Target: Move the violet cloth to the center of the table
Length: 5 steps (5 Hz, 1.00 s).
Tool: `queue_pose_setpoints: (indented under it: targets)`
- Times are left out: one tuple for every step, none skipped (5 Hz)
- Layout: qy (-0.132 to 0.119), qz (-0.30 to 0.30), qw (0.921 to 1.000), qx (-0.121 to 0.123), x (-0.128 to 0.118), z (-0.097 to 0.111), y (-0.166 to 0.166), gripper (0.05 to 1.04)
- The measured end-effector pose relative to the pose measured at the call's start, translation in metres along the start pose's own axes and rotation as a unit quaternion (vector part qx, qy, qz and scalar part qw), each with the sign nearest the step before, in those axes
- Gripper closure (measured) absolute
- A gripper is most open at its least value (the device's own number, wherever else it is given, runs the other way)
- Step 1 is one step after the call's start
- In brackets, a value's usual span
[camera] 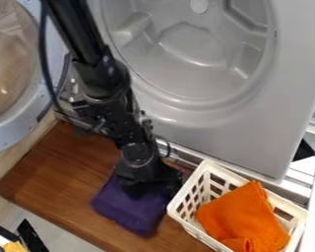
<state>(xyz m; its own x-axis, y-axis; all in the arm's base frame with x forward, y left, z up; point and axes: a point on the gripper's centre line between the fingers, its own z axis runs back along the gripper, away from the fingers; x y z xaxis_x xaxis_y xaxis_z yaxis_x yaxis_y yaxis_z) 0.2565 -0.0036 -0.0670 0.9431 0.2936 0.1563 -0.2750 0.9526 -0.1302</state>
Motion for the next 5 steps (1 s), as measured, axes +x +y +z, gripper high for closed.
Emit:
queue_pose_setpoints:
  targets:
    - [-0.014, 0.005, 0.9999, -0.005, 0.008, 0.019, -0.001, 0.083]
    - [-0.035, 0.008, 0.9993, -0.011, 0.016, 0.039, -0.002, 0.083]
    - [-0.055, 0.012, 0.9982, -0.020, 0.021, 0.059, -0.001, 0.083]
    - [-0.071, 0.007, 0.9970, -0.030, 0.022, 0.078, -0.002, 0.083]
    - [-0.053, -0.012, 0.9979, -0.036, 0.018, 0.078, 0.000, 0.083]
